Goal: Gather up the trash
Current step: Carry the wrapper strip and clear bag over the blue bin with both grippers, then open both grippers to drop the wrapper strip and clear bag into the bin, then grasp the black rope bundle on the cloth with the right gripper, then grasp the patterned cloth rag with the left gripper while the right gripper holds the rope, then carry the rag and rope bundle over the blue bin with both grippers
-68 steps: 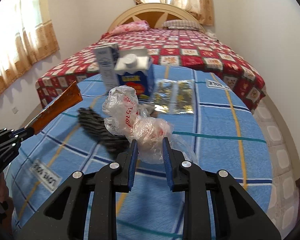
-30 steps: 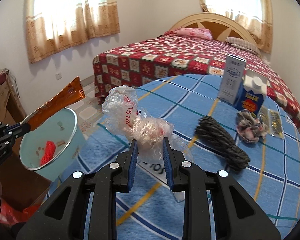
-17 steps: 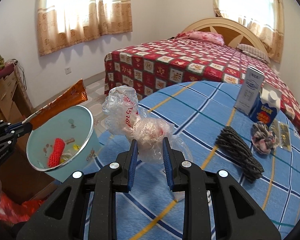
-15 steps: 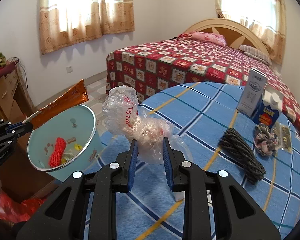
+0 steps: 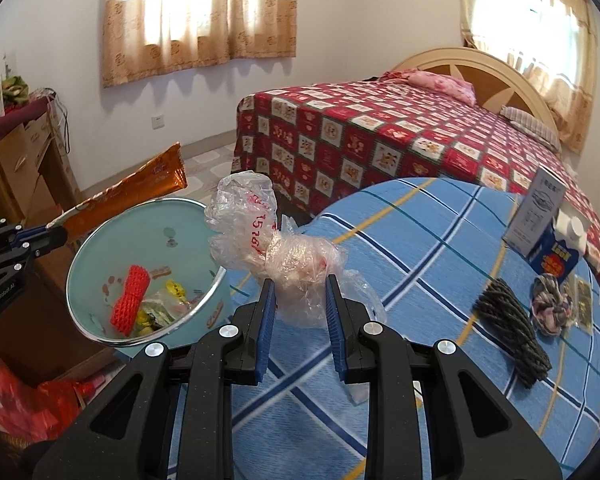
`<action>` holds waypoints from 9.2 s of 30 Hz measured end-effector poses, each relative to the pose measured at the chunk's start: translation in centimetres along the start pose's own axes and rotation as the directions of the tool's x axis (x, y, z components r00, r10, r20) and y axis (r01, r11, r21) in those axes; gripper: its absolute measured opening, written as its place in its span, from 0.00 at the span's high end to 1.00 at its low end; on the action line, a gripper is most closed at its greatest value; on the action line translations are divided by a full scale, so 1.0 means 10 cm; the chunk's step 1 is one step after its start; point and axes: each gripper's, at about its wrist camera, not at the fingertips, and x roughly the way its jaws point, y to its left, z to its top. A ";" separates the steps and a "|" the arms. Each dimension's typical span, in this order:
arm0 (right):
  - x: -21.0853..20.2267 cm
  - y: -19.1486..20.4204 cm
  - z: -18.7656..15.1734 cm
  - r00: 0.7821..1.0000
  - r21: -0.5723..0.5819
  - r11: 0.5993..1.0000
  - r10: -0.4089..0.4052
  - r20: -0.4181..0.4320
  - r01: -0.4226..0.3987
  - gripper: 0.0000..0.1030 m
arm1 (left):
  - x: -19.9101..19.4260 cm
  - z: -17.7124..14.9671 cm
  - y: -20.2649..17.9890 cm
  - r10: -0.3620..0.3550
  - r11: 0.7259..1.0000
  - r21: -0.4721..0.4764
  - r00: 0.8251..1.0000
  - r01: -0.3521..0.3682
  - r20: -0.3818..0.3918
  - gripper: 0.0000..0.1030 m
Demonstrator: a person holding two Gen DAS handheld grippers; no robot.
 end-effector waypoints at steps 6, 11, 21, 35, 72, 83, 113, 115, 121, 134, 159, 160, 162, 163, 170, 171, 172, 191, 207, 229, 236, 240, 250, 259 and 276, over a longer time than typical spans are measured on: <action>0.05 0.13 0.04 1.000 -0.026 1.000 0.013 -0.004 -0.014 0.75 | -0.01 -0.03 0.07 0.013 1.000 -0.011 1.000 -0.013 -0.006 0.93; 0.09 0.21 0.06 1.000 -0.046 0.999 0.023 -0.007 -0.023 0.75 | -0.01 -0.05 0.12 0.020 1.000 -0.017 1.000 -0.020 -0.008 0.93; 0.12 0.29 0.08 1.000 -0.061 0.998 0.029 -0.009 -0.030 0.75 | 0.00 -0.07 0.19 0.027 0.999 -0.033 0.999 -0.028 -0.016 0.93; 0.15 0.38 0.09 0.999 -0.083 0.996 0.045 -0.012 -0.046 0.75 | 0.03 -0.09 0.26 0.033 0.998 -0.046 0.999 -0.034 -0.026 0.93; 0.22 0.65 0.16 0.993 -0.148 0.982 0.115 -0.005 -0.114 0.53 | 0.06 -0.17 0.22 0.026 0.997 -0.070 0.999 -0.028 -0.026 0.50; 0.10 0.50 0.03 0.996 -0.100 0.991 0.089 0.001 -0.088 0.40 | 0.14 -0.23 0.14 0.013 0.996 -0.089 0.998 -0.018 -0.056 0.26; -0.07 -1.98 -0.70 0.952 0.216 0.933 -0.253 -0.173 0.287 0.39 | 0.63 0.11 -0.53 0.033 0.997 -0.067 0.995 -0.039 -0.092 0.08; 0.00 -1.98 -0.70 0.953 0.218 0.938 -0.227 -0.200 0.269 0.42 | 0.64 0.12 -0.54 0.031 0.997 -0.069 0.995 -0.037 -0.092 0.08; -0.10 -1.93 -0.74 0.968 0.238 0.946 -0.180 -0.174 0.218 0.80 | 0.63 0.21 -0.67 0.013 0.998 -0.054 0.997 -0.017 -0.080 0.08; -0.73 -2.53 -0.98 0.931 0.391 0.846 -0.347 -0.111 0.361 0.82 | 0.62 0.70 -1.76 -0.137 0.989 0.050 0.990 0.139 -0.037 0.08; -0.69 -3.97 -1.31 0.859 0.531 0.677 -0.436 -0.269 0.510 0.81 | 1.25 1.48 -4.12 -0.312 0.923 0.195 0.942 0.331 -0.122 0.08; -0.67 -3.98 -1.31 0.860 0.532 0.677 -0.433 -0.271 0.509 0.81 | 1.27 1.48 -4.15 -0.313 0.922 0.197 0.942 0.333 -0.126 0.08; -0.65 -3.99 -1.30 0.861 0.533 0.678 -0.428 -0.273 0.506 0.81 | 1.30 1.49 -4.19 -0.315 0.920 0.200 0.940 0.336 -0.132 0.08; -0.64 -3.99 -1.31 0.862 0.533 0.679 -0.426 -0.274 0.505 0.81 | 1.31 1.49 -4.21 -0.316 0.919 0.203 0.939 0.339 -0.135 0.08; -0.60 -3.97 -1.30 0.871 0.539 0.686 -0.413 -0.265 0.489 0.81 | 1.37 1.48 -4.32 -0.319 0.911 0.219 0.935 0.348 -0.157 0.08; -0.60 -3.97 -1.30 0.871 0.539 0.686 -0.413 -0.265 0.489 0.81 | 1.38 1.48 -4.33 -0.320 0.911 0.220 0.934 0.349 -0.159 0.08; -0.59 -3.96 -1.30 0.873 0.538 0.688 -0.411 -0.264 0.486 0.81 | 1.39 1.48 -4.34 -0.321 0.910 0.221 0.933 0.351 -0.162 0.08; -0.51 -3.88 -1.28 0.890 0.546 0.704 -0.383 -0.247 0.455 0.80 | 1.32 1.33 -4.65 -0.447 0.802 0.339 0.871 0.491 -0.204 0.89; -0.66 -3.50 -1.22 0.904 0.541 0.727 -0.381 -0.197 0.424 0.80 | 1.02 1.41 -4.01 -0.427 0.839 0.312 0.894 0.447 -0.132 0.95; -0.50 -2.26 -0.70 0.960 0.393 0.876 -0.269 -0.079 0.278 0.80 | 0.48 0.99 -2.53 -0.305 0.935 0.179 0.952 0.306 -0.032 0.95; -0.42 -1.88 -0.60 0.971 0.352 0.906 -0.231 -0.061 0.237 0.80 | 0.38 0.91 -2.22 -0.262 0.954 0.147 0.965 0.261 -0.015 0.95; -0.41 -1.69 -0.55 0.974 0.320 0.921 -0.219 -0.052 0.224 0.80 | 0.33 0.83 -2.08 -0.245 0.960 0.135 0.969 0.244 -0.011 0.95; -0.40 -1.35 -0.43 0.981 0.263 0.945 -0.191 -0.032 0.192 0.80 | 0.19 0.70 -1.79 -0.225 0.967 0.121 0.974 0.223 0.002 0.95; -0.35 -1.15 -0.36 0.984 0.221 0.959 -0.175 -0.028 0.177 0.80 | 0.15 0.63 -1.53 -0.188 0.978 0.093 0.982 0.186 0.012 0.95; -0.31 -0.76 -0.31 0.991 0.148 0.980 -0.132 -0.017 0.133 0.80 | 0.05 0.48 -1.14 -0.131 0.989 0.076 0.991 0.129 0.023 0.95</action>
